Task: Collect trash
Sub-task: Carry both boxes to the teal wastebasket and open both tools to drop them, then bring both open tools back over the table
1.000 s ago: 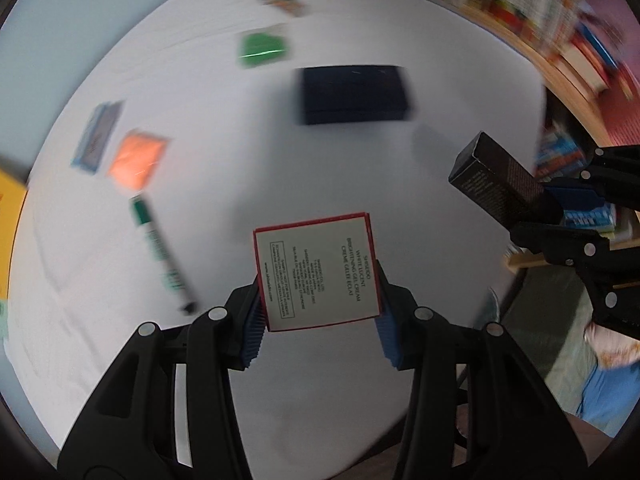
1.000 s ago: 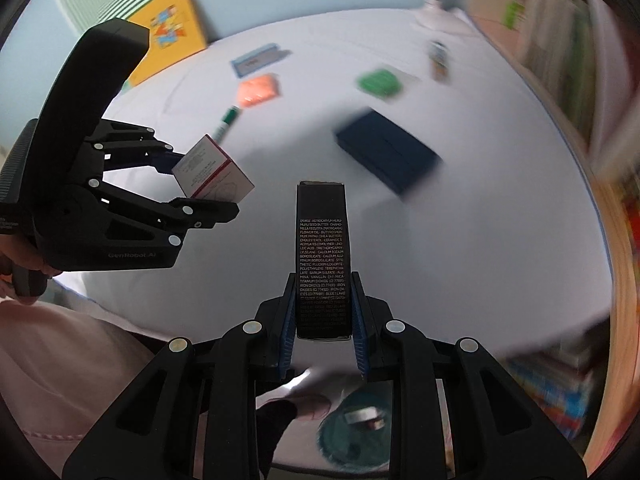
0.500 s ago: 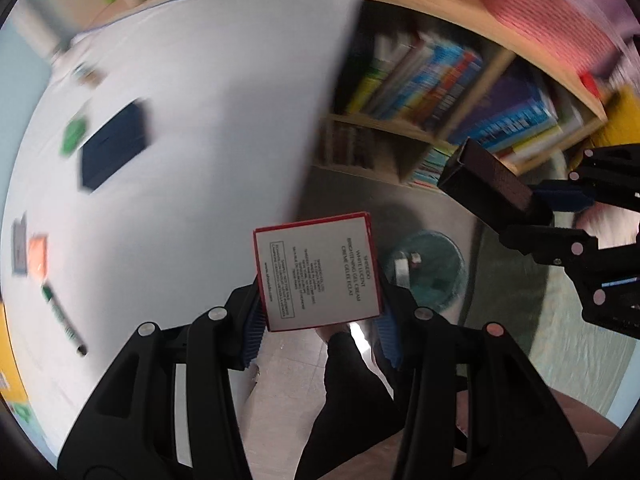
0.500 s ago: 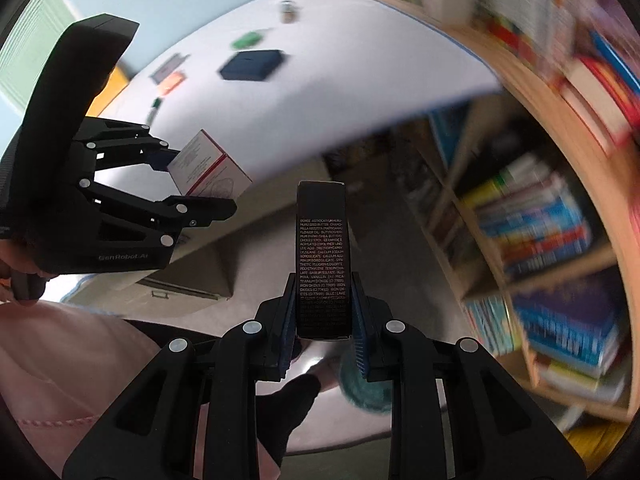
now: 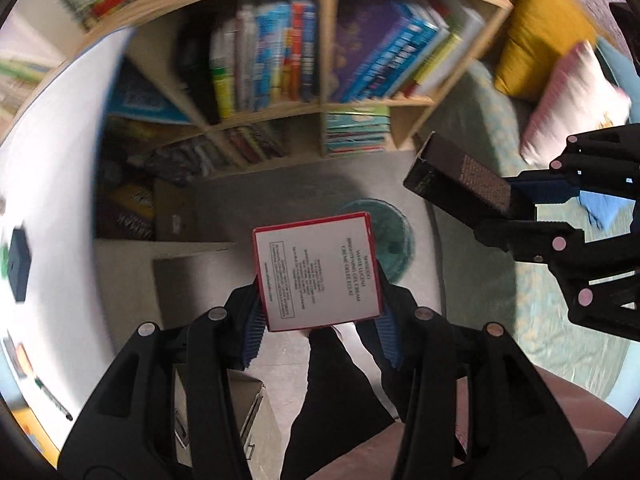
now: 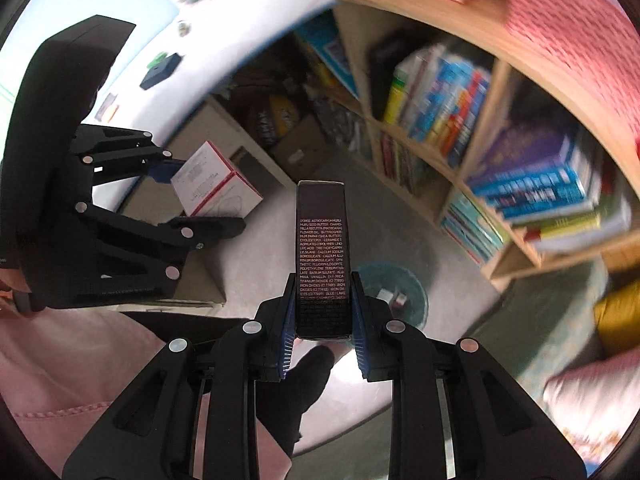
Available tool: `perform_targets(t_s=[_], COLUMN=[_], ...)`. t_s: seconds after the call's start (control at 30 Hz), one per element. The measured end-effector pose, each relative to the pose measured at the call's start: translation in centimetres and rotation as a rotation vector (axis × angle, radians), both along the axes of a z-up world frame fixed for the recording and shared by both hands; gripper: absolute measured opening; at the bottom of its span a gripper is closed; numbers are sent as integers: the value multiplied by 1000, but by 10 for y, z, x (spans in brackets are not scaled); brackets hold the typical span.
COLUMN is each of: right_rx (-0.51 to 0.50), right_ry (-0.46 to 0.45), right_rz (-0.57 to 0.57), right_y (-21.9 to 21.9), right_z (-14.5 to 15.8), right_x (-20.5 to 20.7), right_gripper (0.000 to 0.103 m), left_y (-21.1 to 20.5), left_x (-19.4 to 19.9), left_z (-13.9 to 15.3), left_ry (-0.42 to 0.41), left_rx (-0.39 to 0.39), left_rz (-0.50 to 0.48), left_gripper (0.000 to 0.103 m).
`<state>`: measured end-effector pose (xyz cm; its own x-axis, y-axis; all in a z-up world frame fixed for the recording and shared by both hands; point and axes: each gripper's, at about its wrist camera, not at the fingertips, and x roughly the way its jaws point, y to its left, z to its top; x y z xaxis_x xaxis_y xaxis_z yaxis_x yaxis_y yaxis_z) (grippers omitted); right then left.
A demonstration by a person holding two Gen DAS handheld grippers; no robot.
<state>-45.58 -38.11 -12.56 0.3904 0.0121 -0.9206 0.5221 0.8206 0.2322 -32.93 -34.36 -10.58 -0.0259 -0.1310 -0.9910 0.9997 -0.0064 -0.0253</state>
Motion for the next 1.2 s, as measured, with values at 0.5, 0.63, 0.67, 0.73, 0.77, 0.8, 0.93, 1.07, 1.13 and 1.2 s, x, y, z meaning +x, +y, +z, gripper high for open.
perform_targets(t_s=[0.5,0.63,0.67,0.73,0.77,0.8,0.93,1.07,1.13,1.2], right_rx=[24,20,19,18,16,17,-2,-27,-42,-56], right_ry=[-17,-16,-16,-17,-21,-24,-49,-66,-77,-87], right_rz=[-152,-154,-152,-144,-136,-129,-59,52,109,176], right_y=[-9,-11,-10,-8,-8,-8,-4,-1,1,4], right_z=[-4,-3,-2,1,1,2,10,19,23,29], right_x=[-50,-49,-48,-44,-42,-39,-17,19,38,61], right_gripper=[63,63,63,63,63,66,80,85,86,88], left_y=[-8,-7,-7,-7,-6,-5,2,15,23,36], left_x=[-45,-41,-39,-34,-31,-27,-3,35,54,76], left_z=[-12,-11,-11,-9,-8,-6,4,14,19,24], left_ry=[1,0,0,0,1,1,10,-15,-29,-44], left_rx=[50,53,53,49,46,44,24,2,-8,-20], left_rz=[-137,-123,-118,-101,-92,-79,-11,100,155,220], left_gripper=[80,80,80,80,80,80,80,81,83,84])
